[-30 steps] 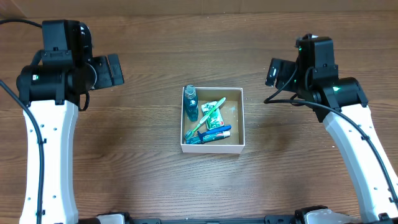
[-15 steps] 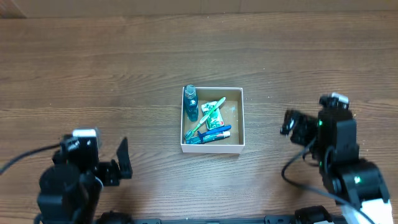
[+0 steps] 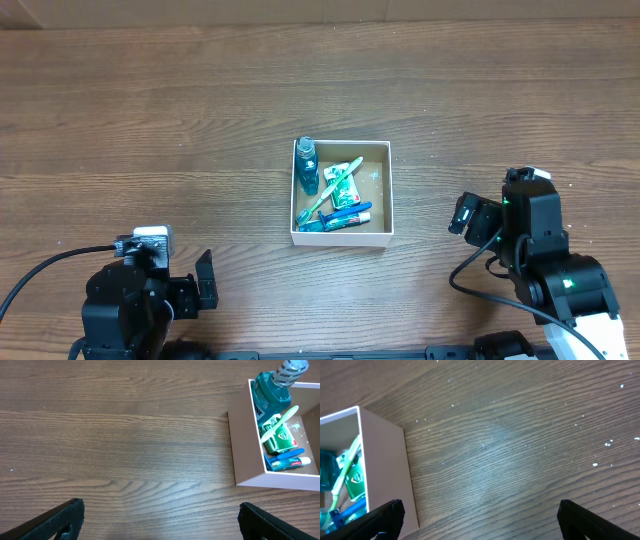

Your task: Pack container

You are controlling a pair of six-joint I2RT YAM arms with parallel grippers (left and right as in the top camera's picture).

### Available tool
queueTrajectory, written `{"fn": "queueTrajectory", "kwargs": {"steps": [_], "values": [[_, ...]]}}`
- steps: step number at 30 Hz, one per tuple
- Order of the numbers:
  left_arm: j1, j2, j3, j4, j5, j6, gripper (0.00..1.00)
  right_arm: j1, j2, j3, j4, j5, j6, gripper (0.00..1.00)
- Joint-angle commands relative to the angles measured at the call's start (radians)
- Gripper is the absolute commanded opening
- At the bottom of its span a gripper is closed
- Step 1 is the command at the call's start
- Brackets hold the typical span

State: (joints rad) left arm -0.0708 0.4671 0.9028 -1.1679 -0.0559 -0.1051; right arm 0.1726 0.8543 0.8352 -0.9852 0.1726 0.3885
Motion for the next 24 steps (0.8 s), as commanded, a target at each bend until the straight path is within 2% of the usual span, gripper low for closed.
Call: {"fn": "queueTrajectory", "kwargs": {"steps": [1, 4, 6, 10, 13, 17, 20, 24], "values": [[-0.004, -0.006, -0.005, 0.000, -0.002, -0.015, 1.00, 0.001, 0.008, -0.010, -0.015, 0.038, 0.005, 1.00], [-0.004, -0.006, -0.005, 0.000, -0.002, -0.014, 1.00, -0.005, -0.082, -0.016, 0.009, 0.044, 0.000, 1.00], [-0.004, -0.006, -0.005, 0.000, -0.002, -0.015, 1.00, -0.005, -0.217, -0.085, 0.110, 0.016, -0.105, 1.00], [-0.004, -0.006, -0.005, 0.000, -0.002, -0.015, 1.00, -0.006, -0.531, -0.353, 0.312, -0.068, -0.192, 1.00], [-0.004, -0.006, -0.005, 0.000, -0.003, -0.015, 1.00, -0.006, -0.673, -0.474, 0.415, -0.154, -0.296, 1.00], [-0.004, -0.006, -0.005, 0.000, -0.002, -0.015, 1.00, -0.006, -0.769, -0.575, 0.561, -0.232, -0.459, 1.00], [-0.004, -0.006, -0.005, 0.000, -0.002, -0.015, 1.00, -0.006, -0.827, -0.664, 0.754, -0.236, -0.538, 1.00], [-0.004, -0.006, -0.005, 0.000, -0.003, -0.015, 1.00, -0.019, -0.851, -0.778, 0.963, -0.240, -0.562, 1.00]]}}
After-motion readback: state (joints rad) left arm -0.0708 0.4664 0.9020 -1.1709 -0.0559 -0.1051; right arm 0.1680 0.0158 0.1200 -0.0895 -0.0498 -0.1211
